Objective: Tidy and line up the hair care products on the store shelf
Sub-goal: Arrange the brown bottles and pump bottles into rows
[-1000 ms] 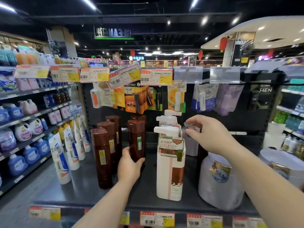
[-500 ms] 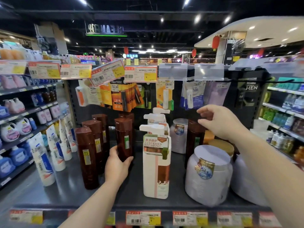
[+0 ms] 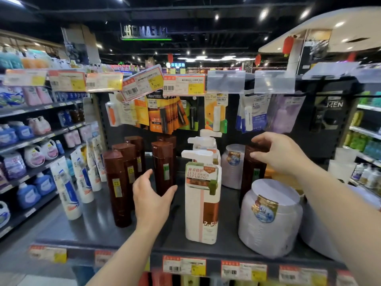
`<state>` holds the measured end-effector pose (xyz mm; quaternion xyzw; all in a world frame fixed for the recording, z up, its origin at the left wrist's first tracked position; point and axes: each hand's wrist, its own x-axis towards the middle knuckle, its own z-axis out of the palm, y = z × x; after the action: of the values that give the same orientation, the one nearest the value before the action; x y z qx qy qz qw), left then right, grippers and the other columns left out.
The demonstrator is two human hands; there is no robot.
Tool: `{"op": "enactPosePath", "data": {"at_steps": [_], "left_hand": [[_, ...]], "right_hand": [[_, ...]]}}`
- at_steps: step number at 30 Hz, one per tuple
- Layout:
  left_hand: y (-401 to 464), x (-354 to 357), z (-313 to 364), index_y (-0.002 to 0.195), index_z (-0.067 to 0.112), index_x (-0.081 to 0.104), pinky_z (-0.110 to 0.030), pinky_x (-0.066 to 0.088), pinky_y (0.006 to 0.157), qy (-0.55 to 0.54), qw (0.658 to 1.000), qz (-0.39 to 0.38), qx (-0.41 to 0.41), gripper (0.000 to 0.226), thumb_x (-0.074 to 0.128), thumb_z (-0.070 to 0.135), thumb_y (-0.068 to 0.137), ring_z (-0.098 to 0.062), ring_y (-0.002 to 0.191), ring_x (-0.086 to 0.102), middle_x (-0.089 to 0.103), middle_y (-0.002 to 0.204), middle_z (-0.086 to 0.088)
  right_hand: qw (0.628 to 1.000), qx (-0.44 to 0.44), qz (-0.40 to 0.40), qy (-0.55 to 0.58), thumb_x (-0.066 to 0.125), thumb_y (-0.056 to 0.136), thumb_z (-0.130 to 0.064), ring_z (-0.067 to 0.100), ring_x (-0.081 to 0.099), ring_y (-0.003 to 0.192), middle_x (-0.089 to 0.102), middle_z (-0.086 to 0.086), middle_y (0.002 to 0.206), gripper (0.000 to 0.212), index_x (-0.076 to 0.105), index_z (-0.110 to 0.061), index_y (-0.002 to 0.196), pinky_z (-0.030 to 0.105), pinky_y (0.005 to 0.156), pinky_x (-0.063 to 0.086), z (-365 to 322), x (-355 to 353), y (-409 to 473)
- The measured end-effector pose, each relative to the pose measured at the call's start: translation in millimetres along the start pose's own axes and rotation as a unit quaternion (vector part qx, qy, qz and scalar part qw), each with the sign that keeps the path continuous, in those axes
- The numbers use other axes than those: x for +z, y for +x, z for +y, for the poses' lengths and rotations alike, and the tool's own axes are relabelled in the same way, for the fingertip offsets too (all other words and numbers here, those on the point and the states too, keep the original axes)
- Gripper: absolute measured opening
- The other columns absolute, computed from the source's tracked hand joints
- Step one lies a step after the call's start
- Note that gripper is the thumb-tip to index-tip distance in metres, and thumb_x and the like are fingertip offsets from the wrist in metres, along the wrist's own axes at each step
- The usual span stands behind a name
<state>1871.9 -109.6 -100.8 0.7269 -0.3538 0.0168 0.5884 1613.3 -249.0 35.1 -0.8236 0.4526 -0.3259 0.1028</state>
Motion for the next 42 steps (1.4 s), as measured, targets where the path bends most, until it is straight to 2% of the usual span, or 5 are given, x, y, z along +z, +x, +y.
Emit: {"op": "enactPosePath", "data": {"at_steps": [12,23,28,37,42], "left_hand": [[-12.5,-21.0,68.9,0.127,0.035,0.049,-0.021,0.047,0.085,-0.122,0.99,-0.013,0.067,0.053,0.075,0.036,0.081,-0.003,0.109,0.053,0.052,0.126,0.015],[-25.2,-25.0,76.9,0.116,0.04,0.049,-0.012,0.042,0.074,-0.164,0.984,-0.041,0.064,0.035,0.067,0.034,0.087,-0.001,0.108,0.055,0.055,0.124,0.013],[-30.7,-25.8,80.2,0.114,0.047,0.046,-0.005,0.045,0.062,-0.169,0.981,-0.066,0.065,0.038,0.068,0.04,0.083,0.02,0.103,0.05,0.053,0.118,0.021],[-39.9,-36.3,80.2,0.107,0.052,0.051,-0.013,0.051,0.072,-0.214,0.968,-0.112,0.069,0.051,0.064,0.071,0.062,0.013,0.107,0.053,0.058,0.115,0.023],[-38.1,-52.4,60.8,0.11,0.044,0.058,-0.037,0.054,0.089,-0.271,0.954,-0.12,0.038,0.055,0.052,0.081,0.07,-0.002,0.103,0.062,0.066,0.107,0.022]], "right_hand": [[0.997,0.038,-0.053,-0.049,0.078,0.075,-0.035,0.026,0.049,0.124,0.047,0.007,0.141,0.082,0.034,-0.023,0.143,0.037,0.096,0.042,15.4,22.8,18.2],[0.997,-0.056,0.015,0.059,0.083,0.069,-0.034,0.0,0.051,0.085,0.052,-0.021,0.1,0.057,0.047,-0.037,0.113,0.012,0.064,0.035,-8.2,1.3,3.6],[0.984,-0.123,-0.07,0.108,0.081,0.07,-0.035,-0.001,0.056,0.096,0.058,-0.023,0.103,0.053,0.052,-0.042,0.114,0.013,0.071,0.048,-35.6,-28.5,-18.7],[0.904,-0.178,-0.346,0.178,0.083,0.07,-0.01,0.011,0.065,0.103,0.067,-0.01,0.112,0.06,0.057,-0.033,0.12,0.023,0.082,0.054,-71.2,-57.7,-56.6],[0.914,-0.224,-0.31,0.133,0.085,0.069,-0.027,0.008,0.065,0.099,0.067,-0.007,0.107,0.055,0.059,-0.028,0.117,0.031,0.087,0.054,-112.5,-32.2,-67.2]]}}
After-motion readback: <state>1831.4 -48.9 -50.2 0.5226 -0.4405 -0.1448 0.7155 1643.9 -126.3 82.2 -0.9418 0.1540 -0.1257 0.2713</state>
